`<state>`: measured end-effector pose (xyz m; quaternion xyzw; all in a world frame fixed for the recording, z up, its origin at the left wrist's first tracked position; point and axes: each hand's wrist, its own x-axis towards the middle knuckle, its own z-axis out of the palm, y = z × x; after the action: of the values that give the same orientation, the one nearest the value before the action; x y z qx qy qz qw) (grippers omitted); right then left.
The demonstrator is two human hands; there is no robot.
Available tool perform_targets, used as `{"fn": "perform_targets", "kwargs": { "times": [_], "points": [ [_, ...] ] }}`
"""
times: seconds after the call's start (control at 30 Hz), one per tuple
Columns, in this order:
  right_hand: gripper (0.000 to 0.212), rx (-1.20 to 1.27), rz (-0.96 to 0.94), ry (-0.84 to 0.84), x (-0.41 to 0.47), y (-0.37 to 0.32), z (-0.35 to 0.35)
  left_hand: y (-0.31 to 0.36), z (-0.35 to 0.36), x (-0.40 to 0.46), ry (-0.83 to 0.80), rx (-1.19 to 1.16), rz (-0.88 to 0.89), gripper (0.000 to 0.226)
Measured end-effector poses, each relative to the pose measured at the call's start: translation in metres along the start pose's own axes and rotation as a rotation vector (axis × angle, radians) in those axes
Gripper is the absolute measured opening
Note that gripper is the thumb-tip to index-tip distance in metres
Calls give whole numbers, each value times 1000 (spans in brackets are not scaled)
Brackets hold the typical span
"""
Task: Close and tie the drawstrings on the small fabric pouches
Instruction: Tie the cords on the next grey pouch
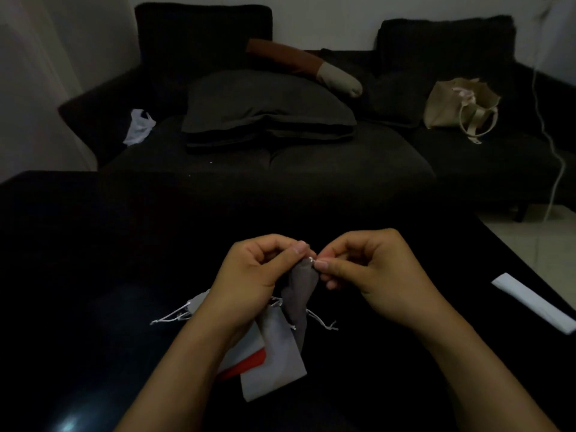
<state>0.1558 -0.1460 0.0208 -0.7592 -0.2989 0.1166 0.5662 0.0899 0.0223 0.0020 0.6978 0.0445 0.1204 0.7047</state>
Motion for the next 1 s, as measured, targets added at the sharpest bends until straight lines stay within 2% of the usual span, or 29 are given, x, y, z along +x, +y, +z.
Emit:
{"fn": "perform_targets", "kwargs": {
  "times": [0.1, 0.33, 0.5, 0.63, 0.83, 1.0],
  "points": [
    [14, 139, 13, 15, -1, -5, -2, 0, -1, 1, -7, -50, -14, 23],
    [16, 118, -1, 6, -1, -6, 5, 1, 8, 0, 2, -117, -32, 26],
    [20, 219, -5, 6, -1, -6, 4, 1, 6, 0, -43, -113, -27, 33],
    [14, 197, -26, -6, -2, -6, 4, 6, 3, -4, -63, -10, 23, 26],
    [14, 184, -10, -97, -4, -5, 0, 10, -1, -7, -105, 90, 69, 24],
    [11, 121, 20, -212, -4, -4, -2, 10, -2, -9, -137, 72, 37, 25]
  ]
}}
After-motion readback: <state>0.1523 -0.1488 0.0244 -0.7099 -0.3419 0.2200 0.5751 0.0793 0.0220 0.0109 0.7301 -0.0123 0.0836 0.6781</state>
